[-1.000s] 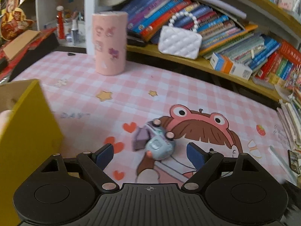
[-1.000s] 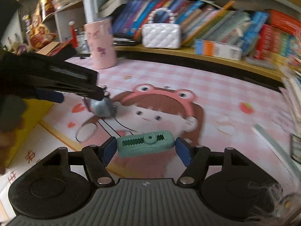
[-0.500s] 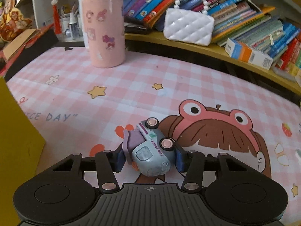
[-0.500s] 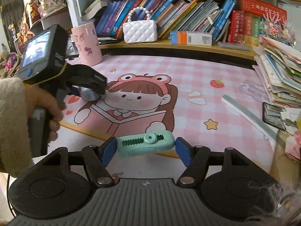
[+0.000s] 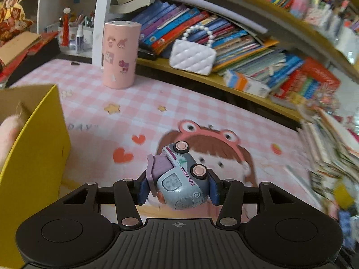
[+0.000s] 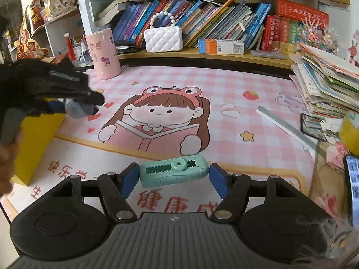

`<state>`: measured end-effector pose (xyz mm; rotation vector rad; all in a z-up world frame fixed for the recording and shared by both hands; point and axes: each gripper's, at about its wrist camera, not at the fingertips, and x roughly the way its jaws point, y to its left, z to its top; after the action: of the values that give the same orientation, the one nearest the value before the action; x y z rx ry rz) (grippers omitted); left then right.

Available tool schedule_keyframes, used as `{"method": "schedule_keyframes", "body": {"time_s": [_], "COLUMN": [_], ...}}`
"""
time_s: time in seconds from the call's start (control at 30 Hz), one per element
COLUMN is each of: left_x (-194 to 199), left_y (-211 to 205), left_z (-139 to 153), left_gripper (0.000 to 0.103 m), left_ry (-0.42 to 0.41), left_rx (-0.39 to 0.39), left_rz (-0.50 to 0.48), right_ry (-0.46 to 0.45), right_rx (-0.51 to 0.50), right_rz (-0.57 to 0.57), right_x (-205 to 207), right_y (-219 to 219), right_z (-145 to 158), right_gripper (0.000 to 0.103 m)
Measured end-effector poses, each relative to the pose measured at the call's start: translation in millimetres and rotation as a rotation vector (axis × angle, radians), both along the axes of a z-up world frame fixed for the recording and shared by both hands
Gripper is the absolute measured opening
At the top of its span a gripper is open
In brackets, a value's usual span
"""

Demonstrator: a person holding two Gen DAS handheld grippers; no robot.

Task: Organize objects
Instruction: 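Lift and carry the truck and green clip with both grippers over the yellow box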

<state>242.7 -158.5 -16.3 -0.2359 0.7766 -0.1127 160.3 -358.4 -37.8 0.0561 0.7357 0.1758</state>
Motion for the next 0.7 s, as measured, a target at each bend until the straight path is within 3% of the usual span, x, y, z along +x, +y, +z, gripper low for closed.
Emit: {"method": "schedule_keyframes", "body": {"time_s": [0.37,0.7], "left_x": [-89,-152], "left_y": [21,68], "left_z": [13,21], "left_gripper": [0.049,0.049], "left_ry": [0.003,-0.043], "left_rx": [-0.094,-0.080], "left_rz": [-0.112,-0.163], "right_ry": [0.005,-0.015], "right_rx": [-0.042,-0.071], "right_rz": [-0.046,-0.065], "right_x": [-55,-109], "right_y": [32,84], "right_z": [12,24], "right_gripper": [0.066,0.066]}}
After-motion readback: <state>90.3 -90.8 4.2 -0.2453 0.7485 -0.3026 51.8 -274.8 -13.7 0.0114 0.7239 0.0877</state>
